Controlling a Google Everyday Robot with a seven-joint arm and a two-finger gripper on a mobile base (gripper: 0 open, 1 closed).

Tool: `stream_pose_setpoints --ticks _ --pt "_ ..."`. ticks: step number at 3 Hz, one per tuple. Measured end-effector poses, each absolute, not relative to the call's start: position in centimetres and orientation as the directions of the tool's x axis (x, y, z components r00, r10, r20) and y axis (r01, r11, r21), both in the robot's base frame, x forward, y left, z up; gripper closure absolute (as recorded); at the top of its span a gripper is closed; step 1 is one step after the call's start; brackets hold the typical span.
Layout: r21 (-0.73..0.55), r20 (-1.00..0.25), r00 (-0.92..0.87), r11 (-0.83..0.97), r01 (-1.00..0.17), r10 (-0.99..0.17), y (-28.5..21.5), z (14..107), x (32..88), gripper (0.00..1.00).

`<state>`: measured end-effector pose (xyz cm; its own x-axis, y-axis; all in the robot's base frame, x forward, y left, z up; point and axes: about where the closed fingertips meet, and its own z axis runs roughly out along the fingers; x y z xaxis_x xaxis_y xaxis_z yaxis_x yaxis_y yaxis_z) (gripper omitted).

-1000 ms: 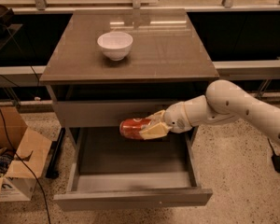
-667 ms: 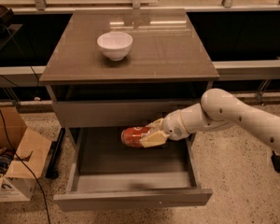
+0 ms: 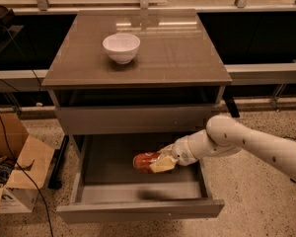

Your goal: Place coke can into middle drawer

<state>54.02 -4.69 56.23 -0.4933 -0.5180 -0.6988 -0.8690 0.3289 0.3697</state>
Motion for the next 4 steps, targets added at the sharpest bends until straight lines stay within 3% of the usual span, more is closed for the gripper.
stream_pose_setpoints --ticks 2,4 --pt "0.462 -0.668 -0.600 0.387 -0.798 -0.440 -6.0 49.0 53.3 1.00" --pt "0.492 -0.657 -0.648 0.432 -0.756 -0.386 -9.7 46.4 53.9 0.50"
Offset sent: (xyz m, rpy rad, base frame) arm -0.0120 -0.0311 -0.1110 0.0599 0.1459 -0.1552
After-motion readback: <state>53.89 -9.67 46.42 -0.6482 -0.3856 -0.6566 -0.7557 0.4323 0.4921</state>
